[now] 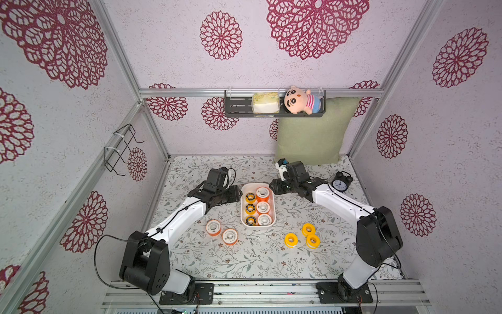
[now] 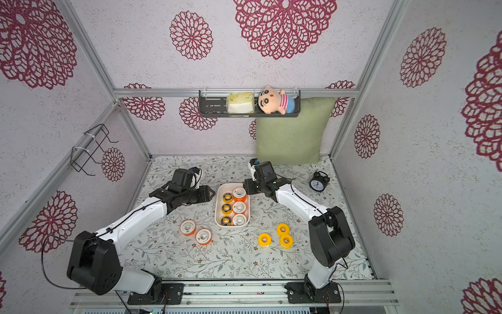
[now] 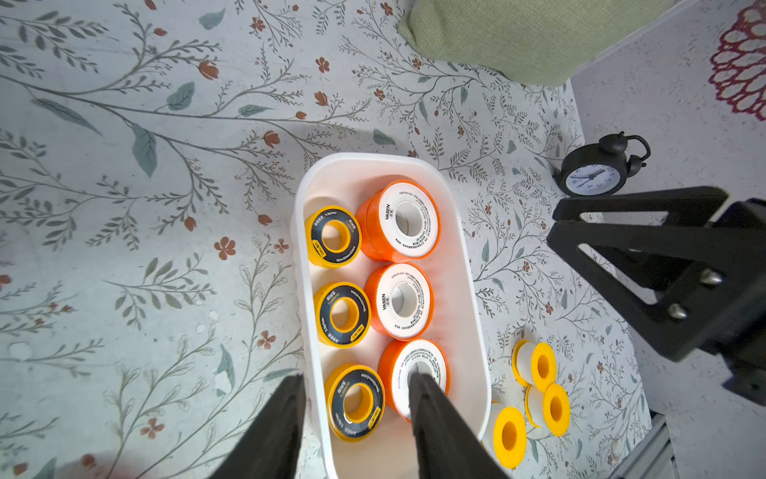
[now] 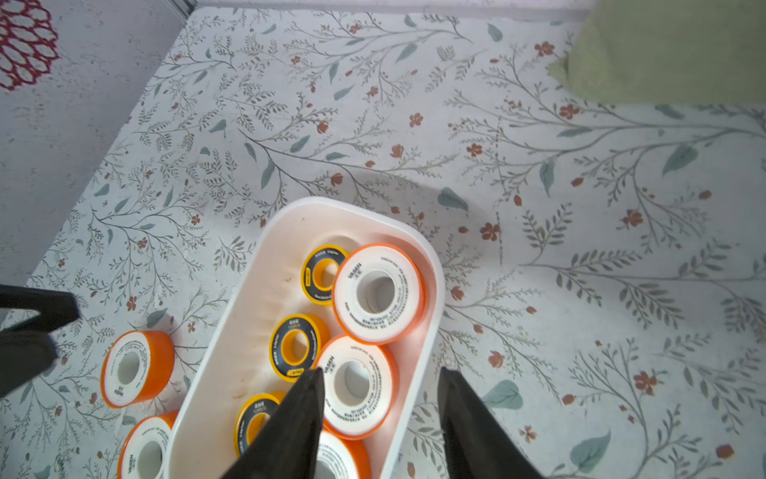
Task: Put the sealing tape into the storage box
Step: Place the sealing tape in the storage box.
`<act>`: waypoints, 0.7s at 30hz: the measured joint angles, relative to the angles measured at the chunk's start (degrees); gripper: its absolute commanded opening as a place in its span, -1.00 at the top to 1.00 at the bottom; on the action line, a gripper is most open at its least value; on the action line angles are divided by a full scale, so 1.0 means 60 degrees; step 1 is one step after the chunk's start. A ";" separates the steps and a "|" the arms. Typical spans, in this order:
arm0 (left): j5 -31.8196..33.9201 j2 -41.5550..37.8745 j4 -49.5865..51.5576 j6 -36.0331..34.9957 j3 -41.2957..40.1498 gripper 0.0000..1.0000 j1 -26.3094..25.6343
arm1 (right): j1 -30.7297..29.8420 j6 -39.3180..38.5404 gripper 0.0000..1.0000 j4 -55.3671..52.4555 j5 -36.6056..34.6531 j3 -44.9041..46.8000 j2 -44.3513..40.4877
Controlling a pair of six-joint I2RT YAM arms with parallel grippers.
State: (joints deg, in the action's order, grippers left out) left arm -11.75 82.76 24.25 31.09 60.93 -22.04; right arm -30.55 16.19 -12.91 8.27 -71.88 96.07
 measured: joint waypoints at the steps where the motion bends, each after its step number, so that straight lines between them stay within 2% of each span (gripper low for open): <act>1: 0.0098 -0.0102 0.0117 0.0000 -0.0029 0.03 0.0000 | 0.0055 0.0029 -0.01 0.0073 0.0098 0.0229 -0.0066; 11: 0.1275 -0.2025 0.1625 0.0226 -0.1126 0.02 -0.0237 | 0.0113 0.0317 -0.01 0.0903 0.0725 0.1727 -0.0543; 16: 0.1909 -0.2976 0.2495 0.0776 -0.1927 0.01 -0.0816 | 0.0113 0.0484 0.00 0.1406 0.0965 0.2102 -0.0608; 21: 0.2408 -0.3351 0.3198 0.1486 -0.2597 -0.01 -0.1610 | 0.0113 0.0594 0.00 0.1552 0.1147 0.2237 -0.0605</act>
State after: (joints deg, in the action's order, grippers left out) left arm 2.70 62.65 43.44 40.01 45.34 -31.70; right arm -29.87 19.75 -3.60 15.16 -58.46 92.44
